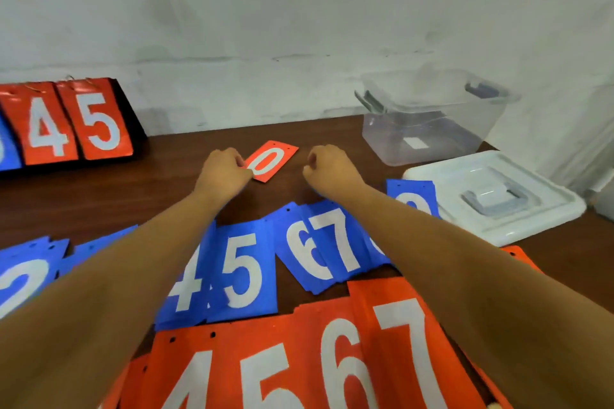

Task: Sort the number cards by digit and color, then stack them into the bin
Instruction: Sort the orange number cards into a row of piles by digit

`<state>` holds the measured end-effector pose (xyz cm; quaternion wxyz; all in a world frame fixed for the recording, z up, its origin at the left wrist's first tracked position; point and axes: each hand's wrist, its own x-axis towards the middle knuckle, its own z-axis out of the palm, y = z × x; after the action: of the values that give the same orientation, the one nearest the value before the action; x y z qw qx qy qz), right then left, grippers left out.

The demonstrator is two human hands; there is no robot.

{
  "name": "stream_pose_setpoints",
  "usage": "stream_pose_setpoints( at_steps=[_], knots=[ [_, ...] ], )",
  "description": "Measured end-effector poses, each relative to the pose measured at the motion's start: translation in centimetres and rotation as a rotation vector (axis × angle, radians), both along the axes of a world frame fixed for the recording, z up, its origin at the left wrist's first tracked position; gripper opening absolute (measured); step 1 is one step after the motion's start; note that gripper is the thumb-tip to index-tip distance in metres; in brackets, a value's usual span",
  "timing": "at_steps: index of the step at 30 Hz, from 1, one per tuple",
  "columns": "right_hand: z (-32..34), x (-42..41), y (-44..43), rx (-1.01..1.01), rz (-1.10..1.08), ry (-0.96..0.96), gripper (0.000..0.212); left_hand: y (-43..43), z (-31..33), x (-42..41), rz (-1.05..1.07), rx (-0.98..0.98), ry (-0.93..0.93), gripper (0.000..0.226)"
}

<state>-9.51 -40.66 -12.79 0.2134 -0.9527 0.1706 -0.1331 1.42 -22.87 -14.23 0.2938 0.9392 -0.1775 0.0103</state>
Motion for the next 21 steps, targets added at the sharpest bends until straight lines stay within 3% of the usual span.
stream_pose_setpoints(
  at_steps=[4, 6, 8, 12, 14, 18, 21],
  knots=[
    [-1.3, 5.2, 0.5, -0.047, 0.125, 0.122, 0.039, -1.2, -1.7, 4.2, 0.034, 0.132, -0.029, 0.062],
    [-2.2, 6.9, 0.5, -0.083, 0.151, 0.173, 0.045, -1.8, -2.0, 5.5, 0.032, 0.236, -0.033, 0.073],
    [-2.7, 7.5, 0.6, -0.116, 0.152, 0.178, 0.046, -2.5, -1.7, 6.0, -0.002, 0.279, -0.001, 0.065],
    [-3.4, 7.8, 1.0, -0.067, 0.184, 0.135, 0.045, -2.4, -1.1, 6.0, 0.009, 0.159, 0.121, 0.045],
    [-3.1, 7.5, 1.4, 0.051, 0.183, 0.026, 0.046, -1.7, -1.0, 5.7, 0.025, -0.034, 0.161, 0.034],
    [-0.4, 5.7, 3.0, 0.53, -0.104, -0.235, 0.052, 0.5, 0.9, 2.7, -0.002, -0.741, 0.446, 0.024],
    [1.9, 3.3, 4.9, 0.937, -0.045, -0.268, 0.025, 2.5, 3.1, -1.2, -0.103, -0.873, 0.552, 0.029]
  ],
)
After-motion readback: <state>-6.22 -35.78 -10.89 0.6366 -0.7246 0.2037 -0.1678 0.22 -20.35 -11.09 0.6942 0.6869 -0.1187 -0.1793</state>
